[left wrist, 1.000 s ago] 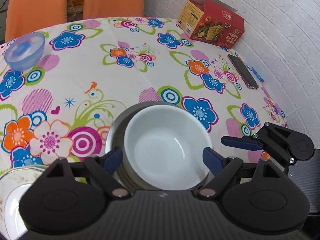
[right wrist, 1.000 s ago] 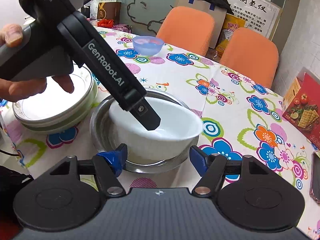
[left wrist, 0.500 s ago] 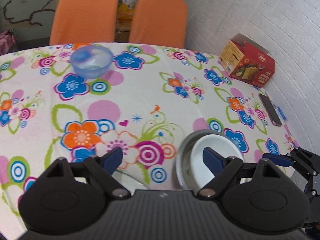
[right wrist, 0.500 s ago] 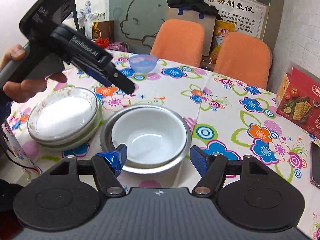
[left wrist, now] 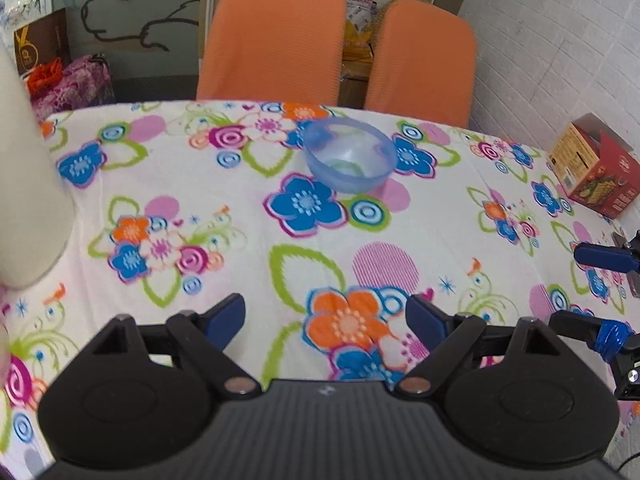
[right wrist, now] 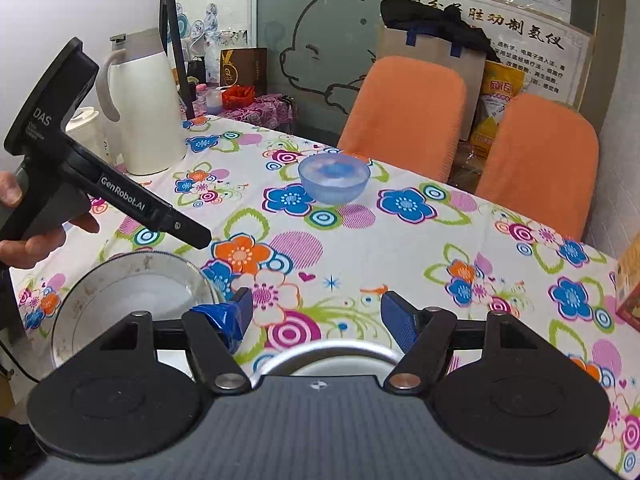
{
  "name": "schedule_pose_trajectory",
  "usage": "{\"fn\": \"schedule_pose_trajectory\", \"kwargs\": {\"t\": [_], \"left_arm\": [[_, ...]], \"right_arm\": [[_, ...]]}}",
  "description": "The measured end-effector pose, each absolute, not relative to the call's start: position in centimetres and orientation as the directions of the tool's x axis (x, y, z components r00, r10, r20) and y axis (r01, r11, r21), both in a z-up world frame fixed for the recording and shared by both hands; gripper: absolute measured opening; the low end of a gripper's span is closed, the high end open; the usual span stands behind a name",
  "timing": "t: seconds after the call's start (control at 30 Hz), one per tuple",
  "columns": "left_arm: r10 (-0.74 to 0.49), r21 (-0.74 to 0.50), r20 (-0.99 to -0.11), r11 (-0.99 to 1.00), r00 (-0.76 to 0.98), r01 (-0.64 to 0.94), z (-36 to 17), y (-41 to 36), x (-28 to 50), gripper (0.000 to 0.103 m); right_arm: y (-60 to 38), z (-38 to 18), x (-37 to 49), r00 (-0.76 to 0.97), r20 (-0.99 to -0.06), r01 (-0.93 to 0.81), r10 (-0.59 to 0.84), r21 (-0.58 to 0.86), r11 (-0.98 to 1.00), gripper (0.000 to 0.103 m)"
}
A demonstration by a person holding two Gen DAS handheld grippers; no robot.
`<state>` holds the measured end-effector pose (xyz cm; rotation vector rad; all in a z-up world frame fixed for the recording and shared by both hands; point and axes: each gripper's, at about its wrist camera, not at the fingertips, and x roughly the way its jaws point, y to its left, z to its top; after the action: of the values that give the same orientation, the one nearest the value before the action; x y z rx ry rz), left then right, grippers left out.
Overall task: Organize plates and bowls
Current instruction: 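Move the left tool to the translucent blue bowl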
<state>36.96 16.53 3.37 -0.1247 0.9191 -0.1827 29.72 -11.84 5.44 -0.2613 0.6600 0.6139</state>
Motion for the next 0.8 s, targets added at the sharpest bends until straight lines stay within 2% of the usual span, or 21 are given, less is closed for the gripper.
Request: {"fn": "schedule_pose_trajectory", "kwargs": {"t": [0.2, 0.43, 0.8], "left_arm": [[-0.16, -0.111, -0.752, 0.987, 0.64, 0.116, 4.7, 17.2, 44.6, 0.088], [-0.176, -0.119, -0.79, 0.984, 0.588, 0.134, 2.1, 15.3, 53.2, 0.088], [-0.183, -0.089, -0.806, 0.978, 0.563, 0.19, -1.3, 13.0, 57.5, 0.088]], "right_arm": [[-8.2, 5.4, 36.5, 0.599, -0.68, -0.641, 0.423, -0.091, 0.762, 0.057], [-5.0, 3.0, 43.9, 0.551, -0.734, -0.677, 0.397, -0.116, 0.727, 0.058], [-4.2, -1.1, 48.2, 0.497, -0.755, -0.715, 0.428, -0.078, 0.694, 0.058]]}}
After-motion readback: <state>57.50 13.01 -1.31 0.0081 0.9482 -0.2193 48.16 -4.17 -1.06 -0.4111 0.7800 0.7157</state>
